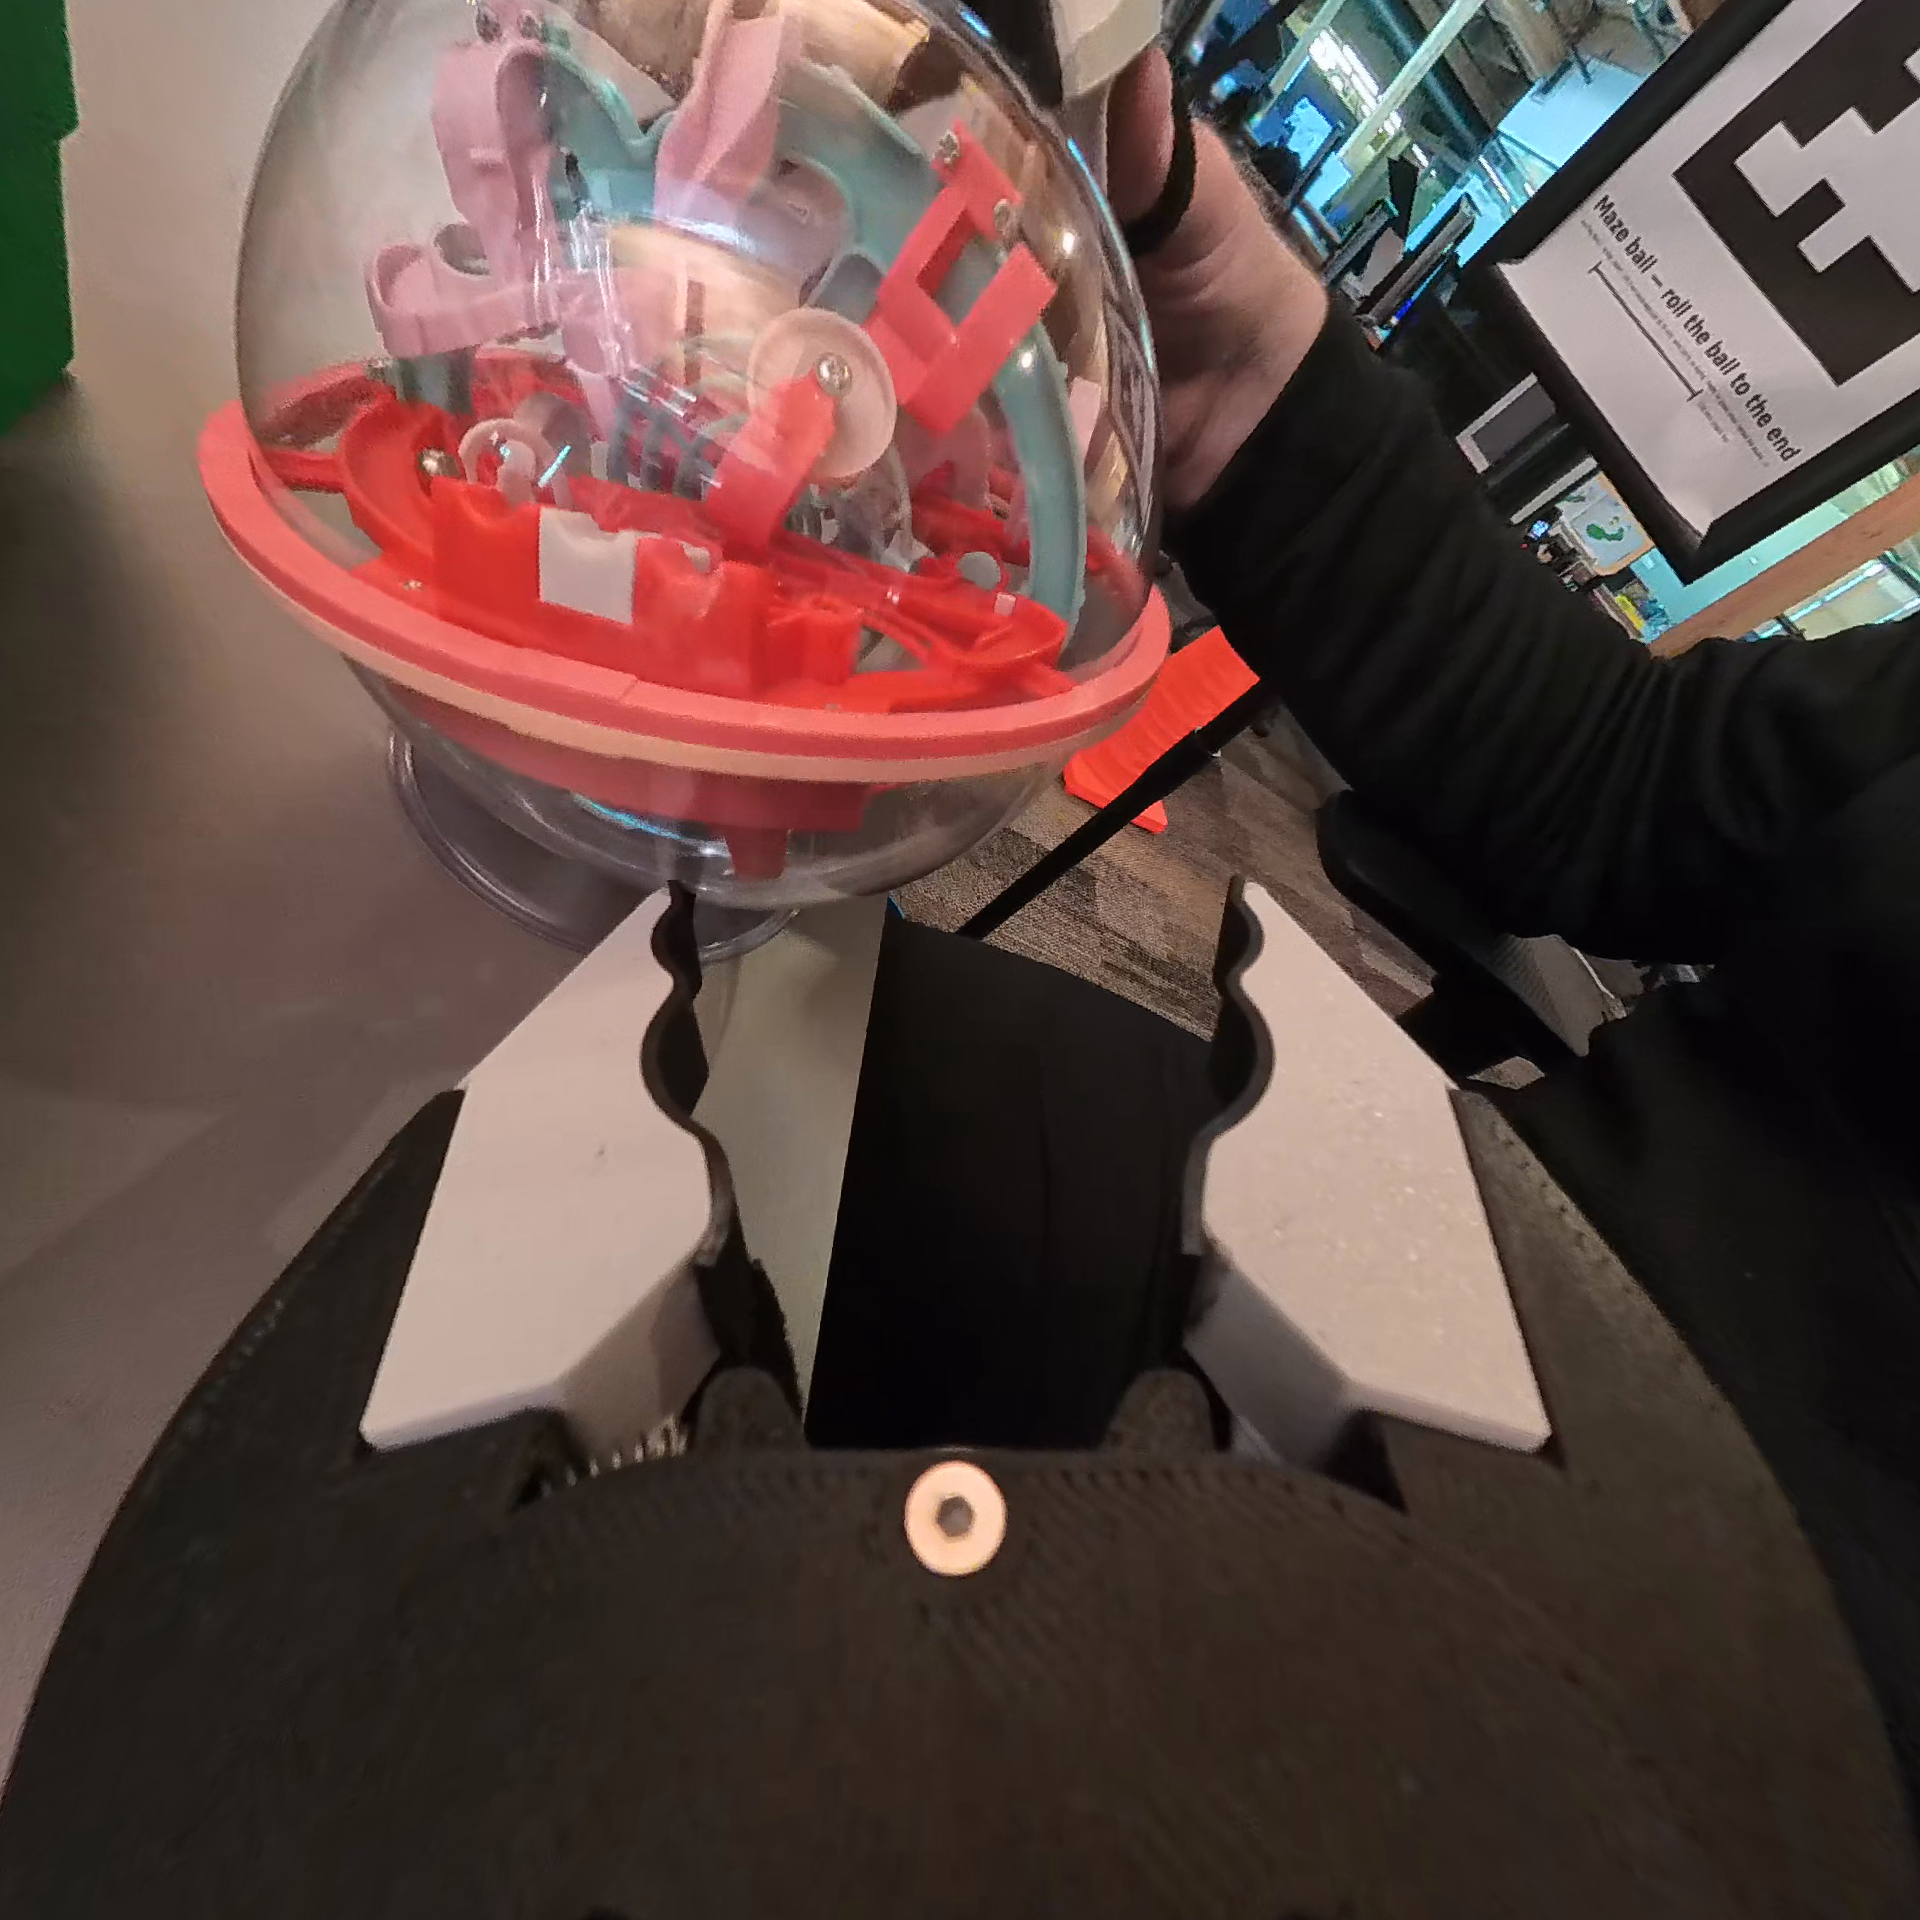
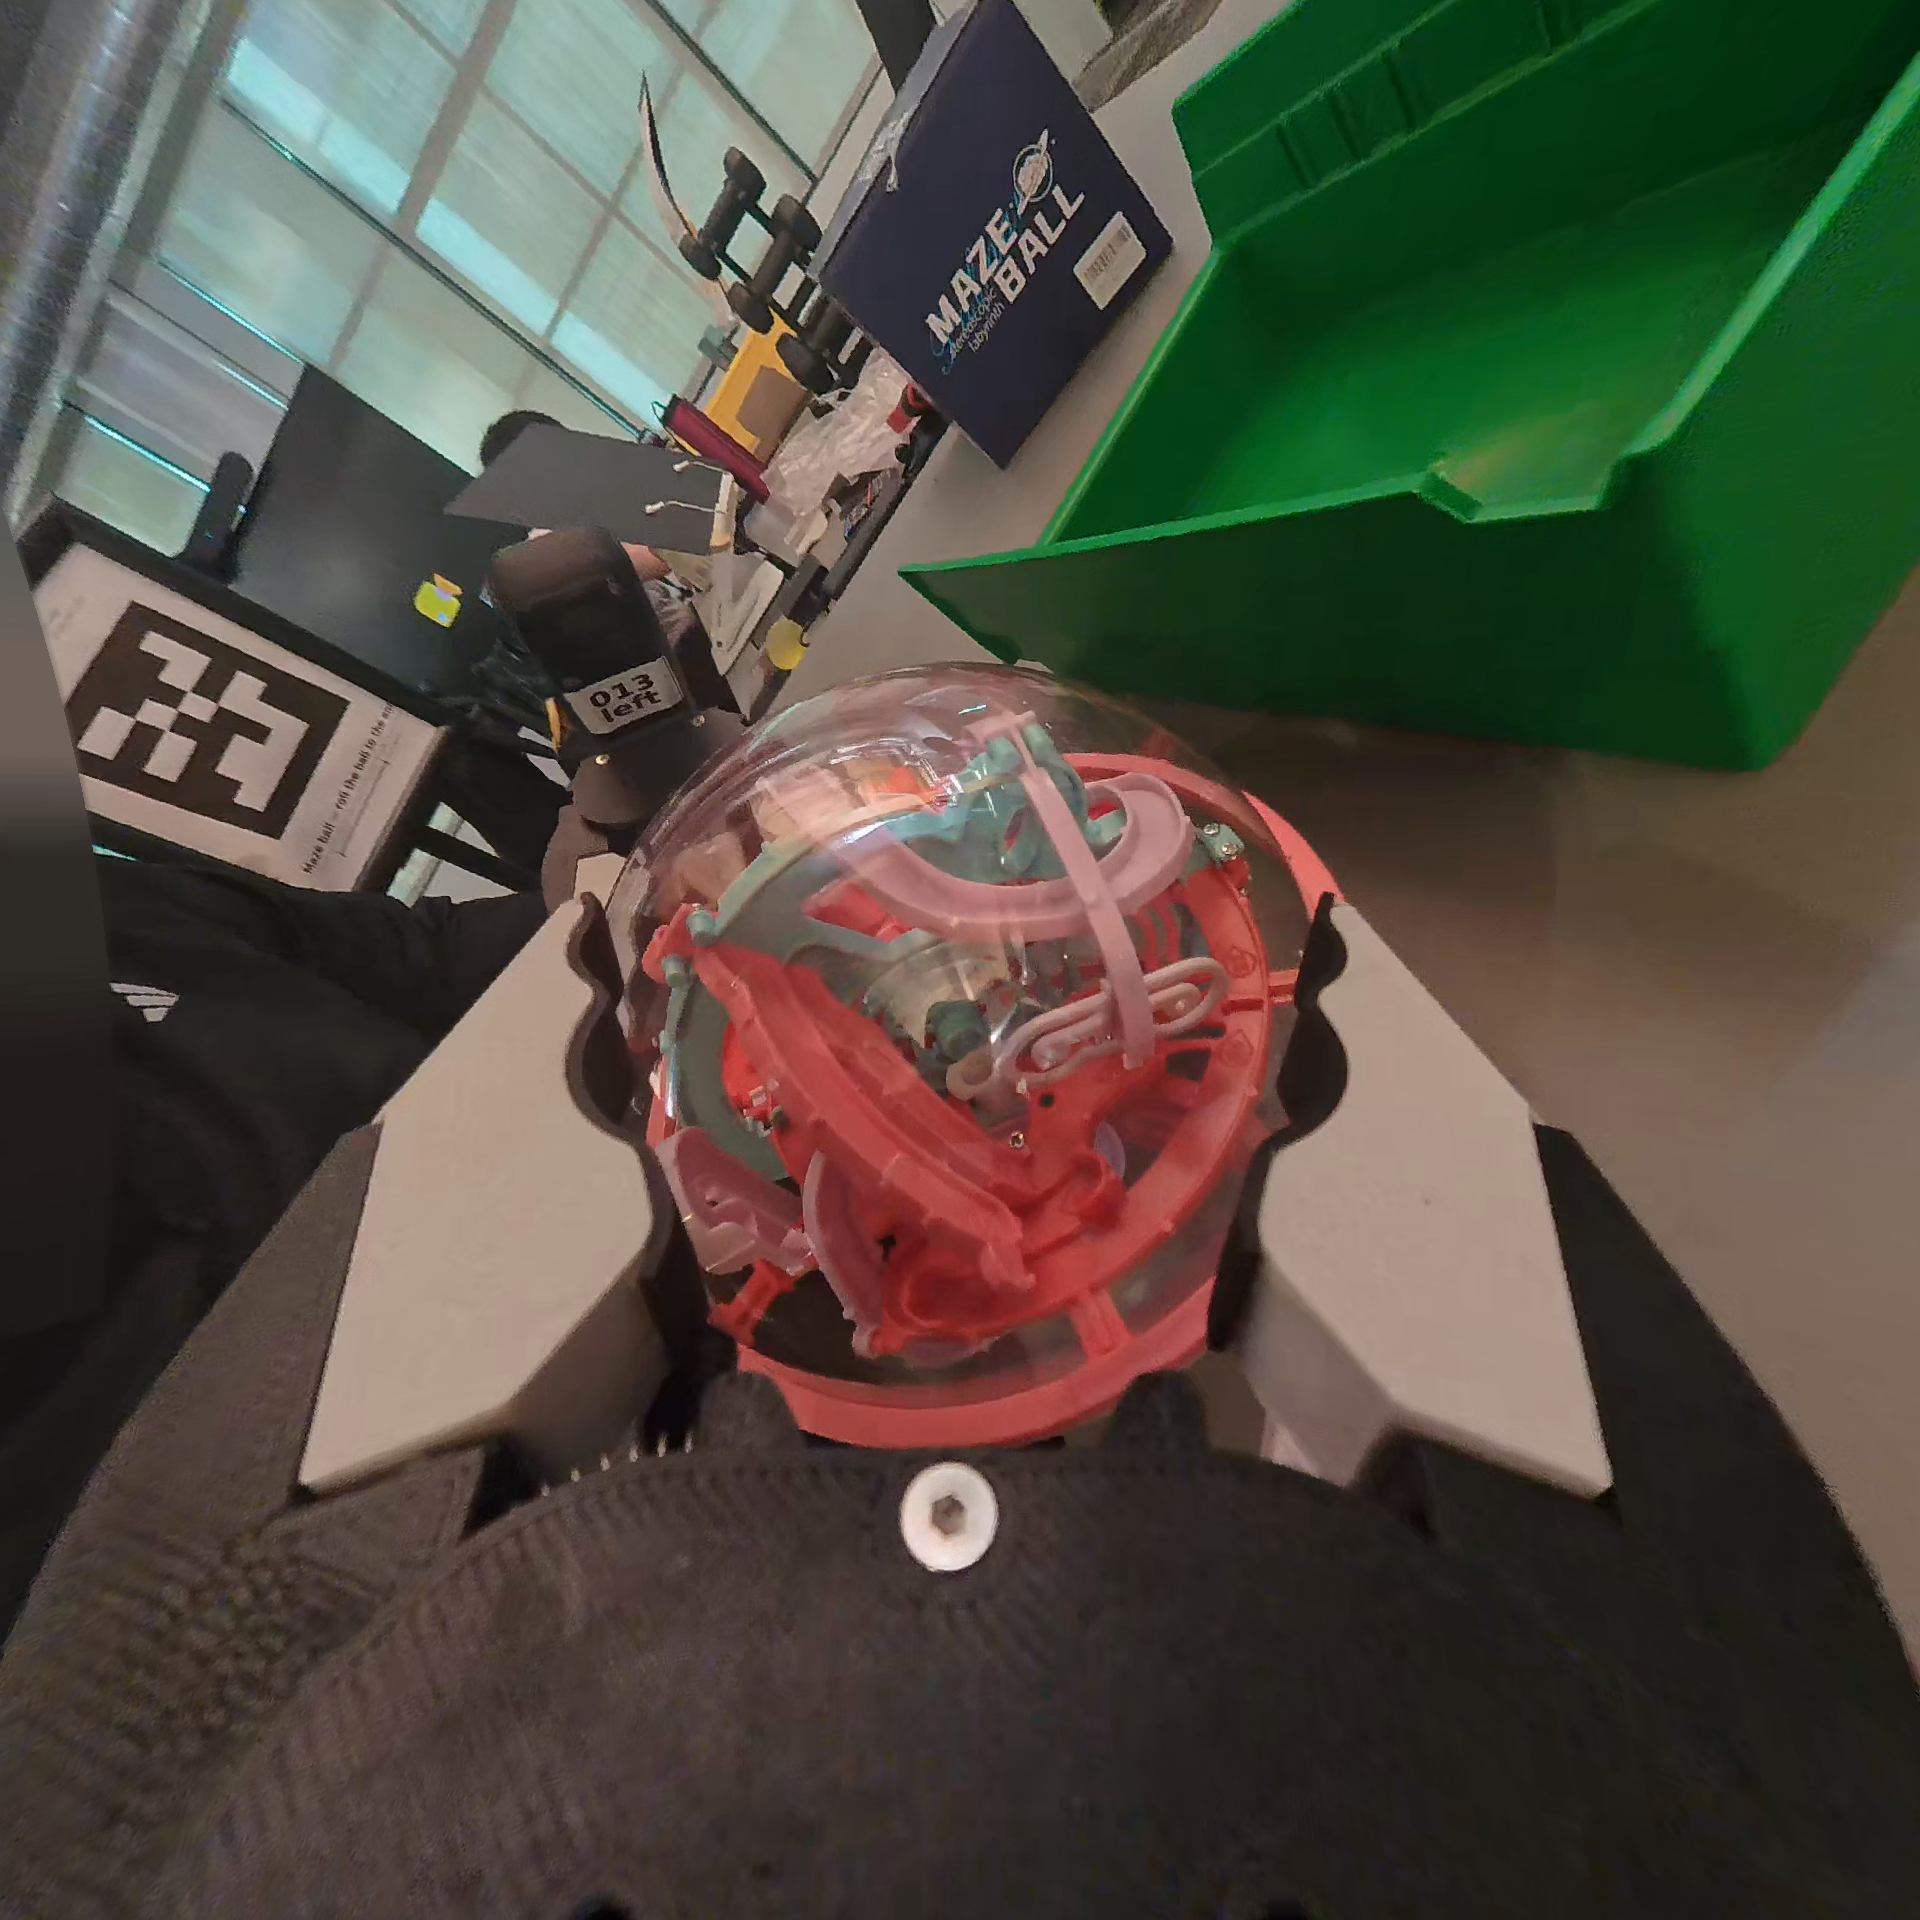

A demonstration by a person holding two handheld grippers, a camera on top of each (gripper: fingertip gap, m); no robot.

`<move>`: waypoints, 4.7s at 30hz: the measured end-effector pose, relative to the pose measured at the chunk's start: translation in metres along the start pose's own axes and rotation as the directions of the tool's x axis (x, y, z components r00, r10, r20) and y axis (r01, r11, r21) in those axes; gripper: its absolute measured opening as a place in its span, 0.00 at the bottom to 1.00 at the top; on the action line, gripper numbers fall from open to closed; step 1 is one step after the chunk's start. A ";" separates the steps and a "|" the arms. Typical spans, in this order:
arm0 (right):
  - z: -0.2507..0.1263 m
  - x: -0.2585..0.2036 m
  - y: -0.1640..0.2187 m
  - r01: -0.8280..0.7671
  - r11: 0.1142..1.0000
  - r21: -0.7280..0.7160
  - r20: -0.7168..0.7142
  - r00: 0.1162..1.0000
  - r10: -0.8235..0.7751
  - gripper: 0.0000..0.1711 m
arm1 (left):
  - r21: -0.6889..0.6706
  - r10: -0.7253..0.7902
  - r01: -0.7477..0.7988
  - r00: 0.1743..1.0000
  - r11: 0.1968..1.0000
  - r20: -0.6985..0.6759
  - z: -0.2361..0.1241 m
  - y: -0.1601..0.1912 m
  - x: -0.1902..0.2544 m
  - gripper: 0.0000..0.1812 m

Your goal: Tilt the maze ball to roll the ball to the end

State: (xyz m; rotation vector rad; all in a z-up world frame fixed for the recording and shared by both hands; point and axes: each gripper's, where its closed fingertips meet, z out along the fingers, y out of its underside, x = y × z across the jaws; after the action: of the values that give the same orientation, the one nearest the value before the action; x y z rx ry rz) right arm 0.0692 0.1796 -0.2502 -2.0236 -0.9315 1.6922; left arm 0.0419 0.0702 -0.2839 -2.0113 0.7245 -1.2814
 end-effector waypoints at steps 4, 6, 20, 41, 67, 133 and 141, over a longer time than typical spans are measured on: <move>-0.002 0.002 0.000 -0.026 1.000 0.012 0.019 0.999 0.026 0.74 | 0.019 0.010 -0.010 1.000 1.000 0.013 -0.002 -0.003 -0.002 0.51; -0.002 0.002 0.001 -0.035 0.999 0.014 0.026 0.999 0.035 0.74 | 0.034 0.014 -0.015 0.999 0.999 0.032 -0.004 -0.005 -0.005 0.49; 0.007 -0.005 0.008 -0.047 0.999 -0.026 0.072 0.996 0.049 0.74 | -0.036 0.271 -0.272 0.923 0.962 0.272 0.015 -0.018 -0.041 0.74; 0.003 -0.015 0.043 0.479 0.798 -0.366 -0.101 0.832 -0.546 0.87 | 0.043 0.104 -0.109 0.988 0.993 0.115 0.015 -0.034 -0.041 0.78; 0.002 -0.014 0.021 0.117 0.971 -0.209 -0.094 0.986 -0.139 0.86 | 0.067 -0.093 0.096 0.994 0.993 -0.050 0.018 -0.029 -0.041 0.75; -0.027 -0.017 0.008 0.157 0.982 -0.101 -0.110 0.980 -0.168 0.72 | -0.036 -0.260 0.260 0.923 0.965 -0.285 0.021 -0.033 -0.027 0.64; -0.024 -0.015 0.018 0.113 0.981 -0.161 -0.136 0.981 -0.135 0.72 | -0.096 -0.125 0.109 0.974 0.989 -0.188 0.013 -0.022 -0.033 0.60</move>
State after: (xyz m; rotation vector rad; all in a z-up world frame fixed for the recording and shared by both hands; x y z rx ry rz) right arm 0.0964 0.1600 -0.2449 -2.1048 -1.1407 1.4246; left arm 0.0444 0.1115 -0.2897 -2.0418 0.7708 -1.5559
